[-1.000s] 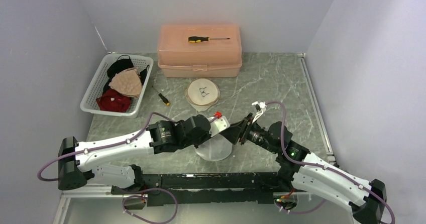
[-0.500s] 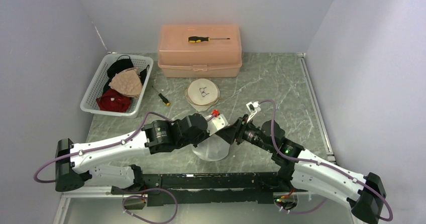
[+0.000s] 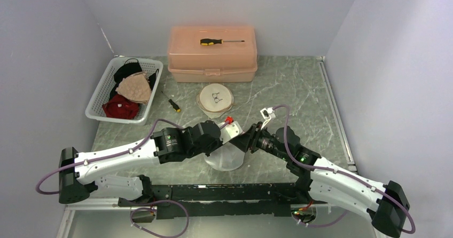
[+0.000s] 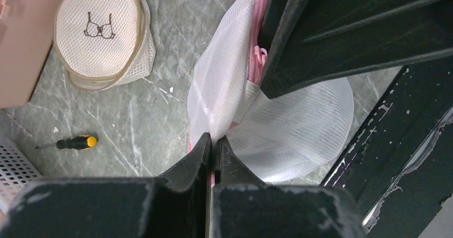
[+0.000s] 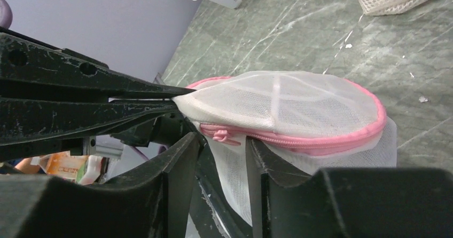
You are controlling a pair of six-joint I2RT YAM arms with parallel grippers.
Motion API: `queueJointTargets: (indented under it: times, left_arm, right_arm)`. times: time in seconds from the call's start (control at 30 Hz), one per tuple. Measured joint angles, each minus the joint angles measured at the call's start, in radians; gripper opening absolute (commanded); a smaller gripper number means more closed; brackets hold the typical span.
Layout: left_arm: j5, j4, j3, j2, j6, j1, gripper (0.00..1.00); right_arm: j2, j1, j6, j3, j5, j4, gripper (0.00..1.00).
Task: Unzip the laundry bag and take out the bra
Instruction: Unzip the laundry bag at the center of the board.
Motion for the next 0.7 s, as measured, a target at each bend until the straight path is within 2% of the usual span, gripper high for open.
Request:
queueJointTargets:
  times: [0.27, 0.57, 0.7]
  left_arm:
    - [0.000, 0.000, 0.000, -0.010, 0.000, 0.000, 0.03]
    - [0.000, 0.000, 0.000, -0.013, 0.000, 0.000, 0.03]
    - [-0.001, 0.000, 0.000, -0.013, 0.000, 0.000, 0.03]
  right_arm:
    - [0.012, -0.013, 0.004, -0.003, -0.014, 0.030, 0.29]
    - [0.012, -0.015, 0.003, -0.013, -0.041, 0.054, 0.29]
    - [0.012, -0.017, 0.002, -0.013, -0.058, 0.056, 0.23]
